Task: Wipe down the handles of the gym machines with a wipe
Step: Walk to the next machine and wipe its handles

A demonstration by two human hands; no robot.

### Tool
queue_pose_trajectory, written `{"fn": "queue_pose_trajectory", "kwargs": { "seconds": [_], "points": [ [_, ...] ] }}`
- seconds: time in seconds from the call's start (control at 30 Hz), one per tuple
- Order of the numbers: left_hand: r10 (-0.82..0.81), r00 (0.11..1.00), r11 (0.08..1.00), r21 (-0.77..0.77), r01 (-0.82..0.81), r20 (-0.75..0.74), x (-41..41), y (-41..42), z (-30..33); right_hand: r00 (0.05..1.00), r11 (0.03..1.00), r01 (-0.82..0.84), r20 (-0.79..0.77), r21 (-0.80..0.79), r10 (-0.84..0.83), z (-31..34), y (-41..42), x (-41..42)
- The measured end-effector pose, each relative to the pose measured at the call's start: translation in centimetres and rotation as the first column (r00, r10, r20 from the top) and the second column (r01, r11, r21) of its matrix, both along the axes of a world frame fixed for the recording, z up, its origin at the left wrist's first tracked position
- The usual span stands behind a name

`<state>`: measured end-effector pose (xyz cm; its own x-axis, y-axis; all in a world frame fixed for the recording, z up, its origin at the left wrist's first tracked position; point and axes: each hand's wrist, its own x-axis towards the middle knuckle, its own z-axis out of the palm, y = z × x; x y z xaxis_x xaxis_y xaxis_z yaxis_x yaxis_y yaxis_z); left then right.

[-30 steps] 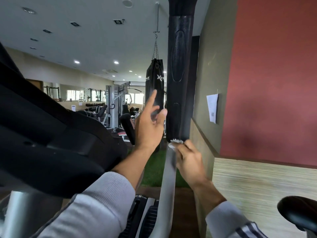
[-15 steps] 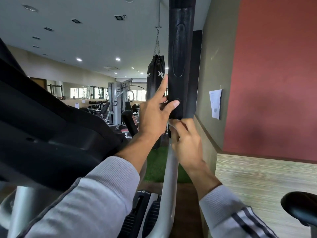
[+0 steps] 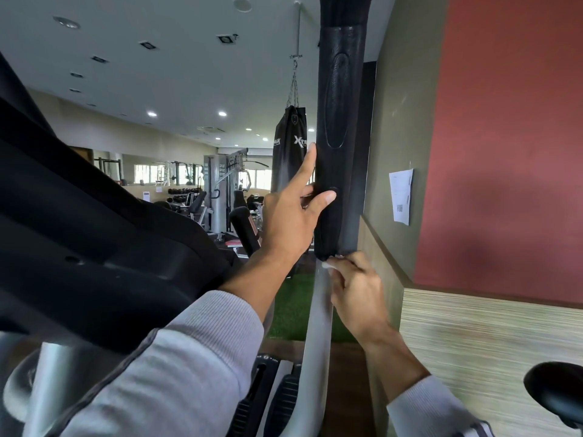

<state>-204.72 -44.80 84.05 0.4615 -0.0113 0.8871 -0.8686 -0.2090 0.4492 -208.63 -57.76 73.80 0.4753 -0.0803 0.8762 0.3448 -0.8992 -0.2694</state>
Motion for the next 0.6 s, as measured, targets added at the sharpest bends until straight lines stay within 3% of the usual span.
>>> {"fn": "queue_pose_trajectory", "kwargs": {
  "seconds": [0.13,0.2,0.47,0.53,0.6],
  "points": [
    [-0.003,1.000,1.000,-0.012,0.003,0.010,0.1,-0.2,-0.2,0.961,0.986,-0.089,0.272,0.143,0.048,1.9,0.1,-0.6],
    [-0.008,1.000,1.000,-0.014,0.008,0.009,0.3,-0.1,-0.2,0.947,0.985,-0.103,0.317,0.137,0.055,2.7,0.6,-0.3],
    [-0.012,1.000,1.000,-0.006,0.012,0.000,0.1,-0.1,-0.1,0.997,0.998,0.027,-0.069,-0.055,-0.031,-1.0,-1.2,1.0],
    [-0.061,0.998,0.998,-0.007,0.061,-0.016,0.4,0.0,-0.2,0.994,0.998,0.058,-0.096,0.011,-0.057,-1.4,-2.2,0.6],
    [-0.057,0.998,0.998,-0.007,0.057,-0.014,0.6,-0.1,-0.3,0.999,0.995,0.046,-0.014,0.084,-0.045,-0.7,-2.6,-0.4]
  ]
}}
